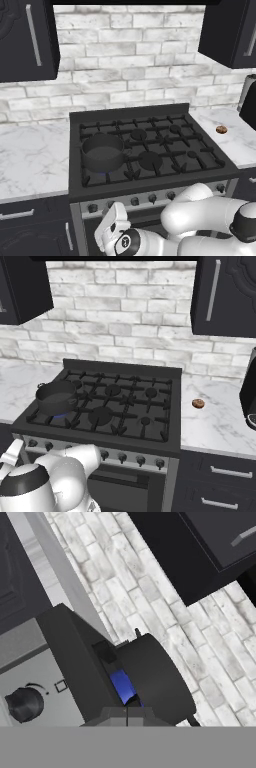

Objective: Turn on the burner for the pot on the stove. Wait thirty seconds for the pot to heat up. Then add the mushroom to the pot.

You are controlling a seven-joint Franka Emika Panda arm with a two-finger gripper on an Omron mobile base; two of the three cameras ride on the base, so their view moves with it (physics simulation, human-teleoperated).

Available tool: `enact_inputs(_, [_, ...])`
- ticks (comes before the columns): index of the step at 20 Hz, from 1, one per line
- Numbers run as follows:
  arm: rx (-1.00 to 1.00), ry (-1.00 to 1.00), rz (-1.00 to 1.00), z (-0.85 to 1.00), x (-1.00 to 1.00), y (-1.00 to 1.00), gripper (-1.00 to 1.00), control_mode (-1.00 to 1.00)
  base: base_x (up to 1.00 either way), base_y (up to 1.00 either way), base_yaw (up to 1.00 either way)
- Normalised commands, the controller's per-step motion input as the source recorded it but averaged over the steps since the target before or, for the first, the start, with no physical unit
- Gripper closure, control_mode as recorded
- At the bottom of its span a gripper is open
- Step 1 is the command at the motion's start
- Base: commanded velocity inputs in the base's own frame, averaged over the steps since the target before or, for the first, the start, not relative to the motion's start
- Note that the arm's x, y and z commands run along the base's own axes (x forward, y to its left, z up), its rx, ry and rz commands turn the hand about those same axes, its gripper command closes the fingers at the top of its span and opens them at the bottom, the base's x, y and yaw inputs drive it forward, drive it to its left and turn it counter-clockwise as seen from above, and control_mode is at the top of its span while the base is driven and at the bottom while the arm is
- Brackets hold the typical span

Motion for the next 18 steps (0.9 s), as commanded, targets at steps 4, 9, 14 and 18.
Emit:
enact_inputs(4, [0.0,0.0,0.0,0.0,0.0,0.0,1.0,-1.0,0.0,0.0,0.0])
enact_inputs(9, [0.0,0.0,0.0,0.0,0.0,0.0,1.0,-1.0,0.0,0.0,0.0])
enact_inputs(14, [0.0,0.0,0.0,0.0,0.0,0.0,1.0,-1.0,0.0,0.0,0.0])
enact_inputs(18, [0.0,0.0,0.0,0.0,0.0,0.0,1.0,-1.0,0.0,0.0,0.0])
